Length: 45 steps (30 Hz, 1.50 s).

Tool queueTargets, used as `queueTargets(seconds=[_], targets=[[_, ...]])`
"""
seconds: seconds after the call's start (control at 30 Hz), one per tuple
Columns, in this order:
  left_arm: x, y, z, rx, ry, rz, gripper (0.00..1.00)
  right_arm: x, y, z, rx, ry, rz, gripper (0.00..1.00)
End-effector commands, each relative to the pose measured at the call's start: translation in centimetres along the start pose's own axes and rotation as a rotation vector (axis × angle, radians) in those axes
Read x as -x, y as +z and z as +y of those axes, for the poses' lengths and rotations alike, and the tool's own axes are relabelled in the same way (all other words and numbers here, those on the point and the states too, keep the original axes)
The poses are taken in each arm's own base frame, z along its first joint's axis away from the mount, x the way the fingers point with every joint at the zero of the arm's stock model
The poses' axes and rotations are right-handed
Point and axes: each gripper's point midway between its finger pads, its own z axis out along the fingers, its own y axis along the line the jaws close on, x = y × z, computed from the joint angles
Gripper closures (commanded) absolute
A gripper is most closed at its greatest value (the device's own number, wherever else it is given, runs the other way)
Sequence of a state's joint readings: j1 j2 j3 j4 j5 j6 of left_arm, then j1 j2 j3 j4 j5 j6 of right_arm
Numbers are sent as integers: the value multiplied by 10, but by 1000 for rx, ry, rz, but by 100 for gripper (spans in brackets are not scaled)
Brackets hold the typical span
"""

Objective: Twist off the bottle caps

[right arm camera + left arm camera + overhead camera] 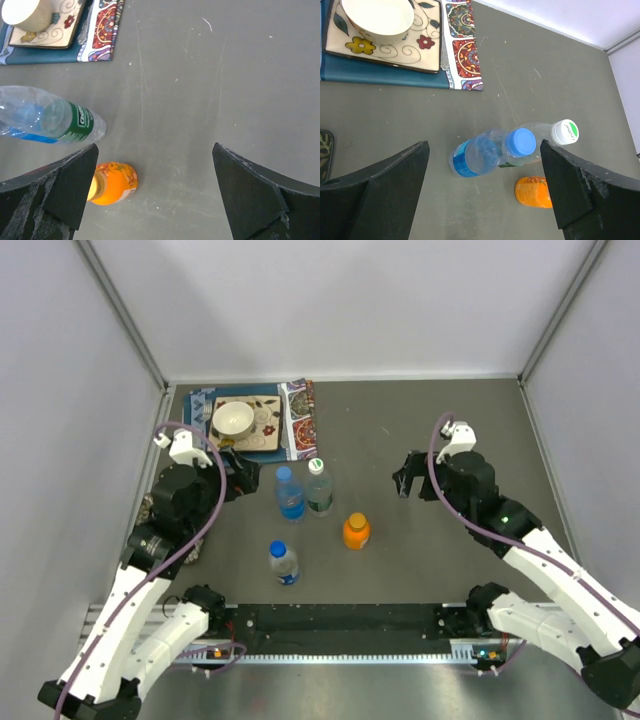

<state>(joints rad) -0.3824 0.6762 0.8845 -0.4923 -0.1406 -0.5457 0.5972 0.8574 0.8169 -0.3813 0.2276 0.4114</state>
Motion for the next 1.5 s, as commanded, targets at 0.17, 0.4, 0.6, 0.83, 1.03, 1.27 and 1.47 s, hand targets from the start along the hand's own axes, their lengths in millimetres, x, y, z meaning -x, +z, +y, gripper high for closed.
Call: queueTargets(seconds=[0.17, 0.4, 0.6, 0.83, 1.03, 1.27, 1.47], targets=[[3, 4, -13, -86, -12, -53, 2, 42, -19, 64, 186, -171, -92, 1], [4, 13, -10, -49, 15, -28, 2, 57, -5, 106, 273, -170, -91, 1], [3, 10, -8, -52, 29, -30, 3, 72, 8, 147, 352, -191, -90, 2], [7, 0, -4, -42, 65, -52, 4, 67, 35, 184, 390, -228, -46, 12], [6, -4, 1, -27, 81, -51, 4, 45, 53, 202, 405, -253, 6, 14], [0, -4, 5, -15, 83, -42, 3, 28, 71, 211, 401, -268, 50, 16], [-1, -5, 6, -15, 83, -42, 3, 15, 81, 209, 389, -273, 83, 27]])
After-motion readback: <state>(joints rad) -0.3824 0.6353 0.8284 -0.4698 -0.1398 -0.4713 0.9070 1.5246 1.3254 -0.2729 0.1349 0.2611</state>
